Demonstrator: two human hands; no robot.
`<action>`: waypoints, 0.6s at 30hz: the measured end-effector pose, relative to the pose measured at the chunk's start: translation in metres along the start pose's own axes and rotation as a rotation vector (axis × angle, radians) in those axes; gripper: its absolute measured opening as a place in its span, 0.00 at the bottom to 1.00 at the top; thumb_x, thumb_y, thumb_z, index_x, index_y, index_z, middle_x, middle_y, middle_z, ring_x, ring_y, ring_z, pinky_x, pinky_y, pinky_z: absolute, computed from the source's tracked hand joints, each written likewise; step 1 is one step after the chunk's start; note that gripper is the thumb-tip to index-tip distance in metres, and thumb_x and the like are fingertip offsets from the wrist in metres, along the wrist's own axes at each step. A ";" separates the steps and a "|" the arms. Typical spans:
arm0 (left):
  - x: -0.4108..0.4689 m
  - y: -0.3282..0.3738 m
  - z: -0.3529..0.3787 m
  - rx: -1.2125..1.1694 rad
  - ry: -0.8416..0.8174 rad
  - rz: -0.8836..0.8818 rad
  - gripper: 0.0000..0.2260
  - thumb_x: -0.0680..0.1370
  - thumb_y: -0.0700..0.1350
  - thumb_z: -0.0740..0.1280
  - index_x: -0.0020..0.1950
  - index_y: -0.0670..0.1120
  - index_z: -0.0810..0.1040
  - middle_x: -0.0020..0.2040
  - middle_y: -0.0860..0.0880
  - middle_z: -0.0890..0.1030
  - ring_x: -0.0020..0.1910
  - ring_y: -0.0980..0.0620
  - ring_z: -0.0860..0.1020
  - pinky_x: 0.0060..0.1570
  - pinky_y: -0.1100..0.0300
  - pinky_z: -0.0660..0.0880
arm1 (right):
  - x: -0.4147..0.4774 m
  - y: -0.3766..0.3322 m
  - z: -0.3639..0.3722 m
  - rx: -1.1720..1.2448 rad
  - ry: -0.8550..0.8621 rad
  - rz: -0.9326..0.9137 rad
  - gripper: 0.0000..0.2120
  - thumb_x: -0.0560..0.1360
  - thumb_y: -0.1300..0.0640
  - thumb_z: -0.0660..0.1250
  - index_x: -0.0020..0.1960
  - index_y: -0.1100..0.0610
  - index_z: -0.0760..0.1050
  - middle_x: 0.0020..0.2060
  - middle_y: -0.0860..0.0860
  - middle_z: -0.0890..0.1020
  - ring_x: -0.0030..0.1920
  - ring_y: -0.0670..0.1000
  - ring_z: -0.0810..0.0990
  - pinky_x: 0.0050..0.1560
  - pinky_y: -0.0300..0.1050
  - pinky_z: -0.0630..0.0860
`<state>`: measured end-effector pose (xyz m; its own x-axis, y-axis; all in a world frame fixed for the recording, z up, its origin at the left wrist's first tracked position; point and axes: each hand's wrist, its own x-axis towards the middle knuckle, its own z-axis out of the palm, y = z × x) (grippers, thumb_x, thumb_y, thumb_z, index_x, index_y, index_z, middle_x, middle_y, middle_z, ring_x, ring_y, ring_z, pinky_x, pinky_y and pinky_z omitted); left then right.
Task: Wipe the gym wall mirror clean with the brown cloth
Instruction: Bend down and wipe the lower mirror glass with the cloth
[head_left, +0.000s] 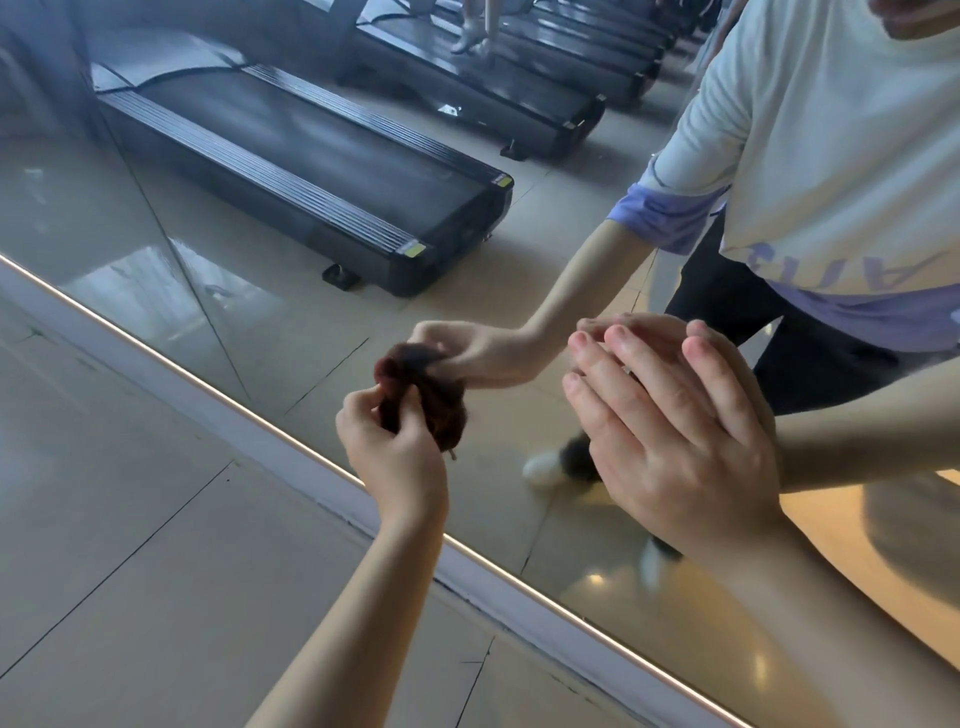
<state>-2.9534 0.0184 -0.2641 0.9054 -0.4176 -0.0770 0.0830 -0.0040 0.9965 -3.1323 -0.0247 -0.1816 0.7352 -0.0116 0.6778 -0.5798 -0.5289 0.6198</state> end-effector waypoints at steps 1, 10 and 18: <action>0.005 -0.006 -0.002 0.038 0.008 -0.031 0.06 0.74 0.55 0.65 0.39 0.65 0.71 0.53 0.37 0.77 0.48 0.34 0.80 0.49 0.33 0.78 | 0.000 0.000 0.000 -0.004 0.000 0.000 0.14 0.79 0.60 0.63 0.63 0.58 0.79 0.67 0.53 0.77 0.68 0.52 0.72 0.75 0.53 0.58; -0.022 -0.005 -0.006 0.004 -0.176 0.052 0.08 0.78 0.33 0.68 0.43 0.43 0.72 0.48 0.52 0.70 0.41 0.66 0.74 0.42 0.71 0.71 | 0.001 0.001 -0.003 -0.030 -0.023 -0.020 0.13 0.78 0.59 0.64 0.61 0.58 0.81 0.66 0.53 0.77 0.67 0.52 0.73 0.74 0.53 0.59; 0.017 -0.027 -0.003 -0.089 -0.003 -0.191 0.08 0.80 0.46 0.66 0.43 0.57 0.71 0.52 0.37 0.78 0.48 0.38 0.80 0.49 0.41 0.77 | 0.004 0.000 -0.003 -0.001 -0.011 -0.017 0.13 0.79 0.60 0.64 0.61 0.58 0.81 0.67 0.53 0.75 0.66 0.52 0.73 0.71 0.54 0.62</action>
<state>-2.9393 0.0144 -0.2920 0.8685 -0.4195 -0.2640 0.2895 -0.0029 0.9572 -3.1306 -0.0228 -0.1777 0.7488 -0.0124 0.6627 -0.5675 -0.5285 0.6313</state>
